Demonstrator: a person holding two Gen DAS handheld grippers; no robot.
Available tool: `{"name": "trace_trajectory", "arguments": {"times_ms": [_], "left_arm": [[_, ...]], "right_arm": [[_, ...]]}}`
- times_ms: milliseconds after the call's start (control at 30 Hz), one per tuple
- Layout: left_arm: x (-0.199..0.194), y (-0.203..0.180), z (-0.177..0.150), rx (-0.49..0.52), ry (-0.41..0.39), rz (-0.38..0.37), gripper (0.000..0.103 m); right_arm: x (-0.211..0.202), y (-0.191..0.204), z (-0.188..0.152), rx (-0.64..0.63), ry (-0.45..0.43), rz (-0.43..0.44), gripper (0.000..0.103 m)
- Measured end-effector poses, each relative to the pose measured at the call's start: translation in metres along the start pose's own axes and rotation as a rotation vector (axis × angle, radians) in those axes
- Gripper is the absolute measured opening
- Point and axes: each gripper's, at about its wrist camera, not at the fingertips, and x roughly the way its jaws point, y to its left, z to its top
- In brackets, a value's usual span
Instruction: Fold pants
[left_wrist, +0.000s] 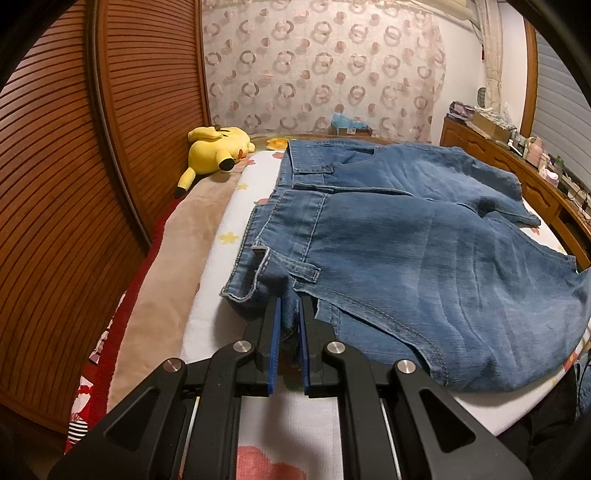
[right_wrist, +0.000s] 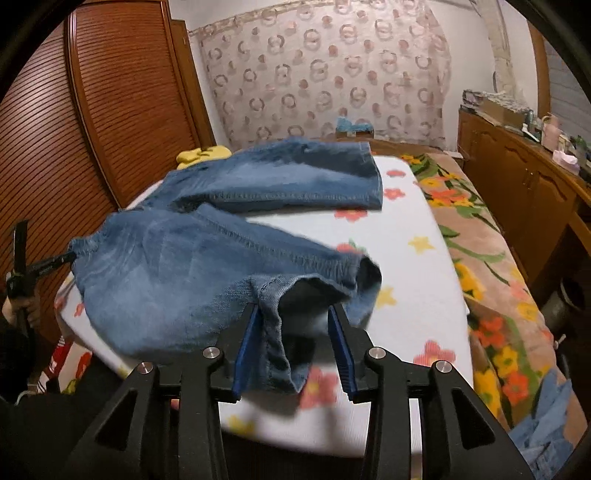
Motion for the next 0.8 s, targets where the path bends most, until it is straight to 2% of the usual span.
{"name": "trace_trajectory", "arguments": {"times_ms": [233,267,333,400,600,800], "left_arm": [[-0.004,-0.002,0.003,0.002,-0.022,0.003,0.008],[-0.006,-0.002,0.003,0.002,-0.029,0.002,0.007],[-0.014,-0.002,0.006,-0.003,-0.055,-0.004,0.006],[-0.023,-0.002,0.008,-0.008,-0.076,-0.010,0.006],[-0.053,-0.007,0.021,0.002,-0.137,-0.037,0.006],[-0.094,-0.009,0.039,-0.010,-0.242,-0.052,0.006]], "right_arm": [[0.006,0.001,-0.012,0.032,0.052,0.055,0.038],[0.005,0.000,-0.012,0.035,0.048,0.062,0.025],[-0.004,-0.005,-0.008,0.030,0.043,0.090,0.008],[-0.011,-0.009,-0.005,0.014,0.020,0.082,0.004],[-0.042,-0.021,0.009,0.016,-0.070,0.058,0.002],[-0.080,-0.023,0.017,-0.007,-0.144,0.017,0.001]]}}
